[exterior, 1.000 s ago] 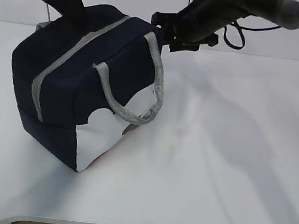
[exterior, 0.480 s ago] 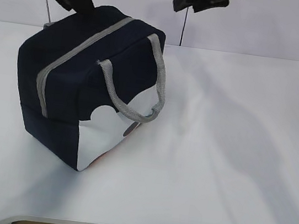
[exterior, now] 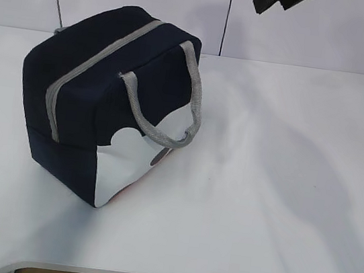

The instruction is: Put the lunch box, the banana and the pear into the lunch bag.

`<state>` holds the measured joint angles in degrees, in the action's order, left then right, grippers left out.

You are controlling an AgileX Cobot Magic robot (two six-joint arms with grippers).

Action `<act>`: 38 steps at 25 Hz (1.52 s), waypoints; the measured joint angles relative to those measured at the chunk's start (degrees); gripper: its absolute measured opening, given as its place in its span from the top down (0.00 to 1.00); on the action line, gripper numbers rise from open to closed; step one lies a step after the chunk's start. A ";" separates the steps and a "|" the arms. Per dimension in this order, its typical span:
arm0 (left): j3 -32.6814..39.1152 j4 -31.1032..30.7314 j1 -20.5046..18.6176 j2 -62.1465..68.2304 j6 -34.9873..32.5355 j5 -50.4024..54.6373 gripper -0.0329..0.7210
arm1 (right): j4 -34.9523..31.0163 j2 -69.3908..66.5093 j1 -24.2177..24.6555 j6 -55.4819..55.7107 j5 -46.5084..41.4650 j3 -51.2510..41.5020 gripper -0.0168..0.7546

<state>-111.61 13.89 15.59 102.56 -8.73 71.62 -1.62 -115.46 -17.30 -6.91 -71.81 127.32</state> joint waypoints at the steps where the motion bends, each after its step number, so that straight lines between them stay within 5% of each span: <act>1: 0.63 -0.26 0.00 -0.74 0.56 0.00 0.41 | 0.17 0.59 0.00 0.32 -0.08 0.00 0.47; 7: 10.53 -2.10 0.00 -8.02 2.04 0.00 0.42 | 0.19 8.81 0.00 3.04 -0.12 -5.35 0.47; 25: 32.26 -5.09 0.00 -44.47 2.29 0.59 0.52 | -0.03 49.29 0.00 3.56 -0.22 -47.91 0.48; 38: 45.83 -10.24 0.00 -68.09 1.94 0.96 0.57 | 0.31 76.25 0.00 3.18 -0.62 -65.67 0.53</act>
<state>-65.78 3.66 15.59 34.47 -6.79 72.59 -1.31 -39.21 -17.30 -3.73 -72.43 61.65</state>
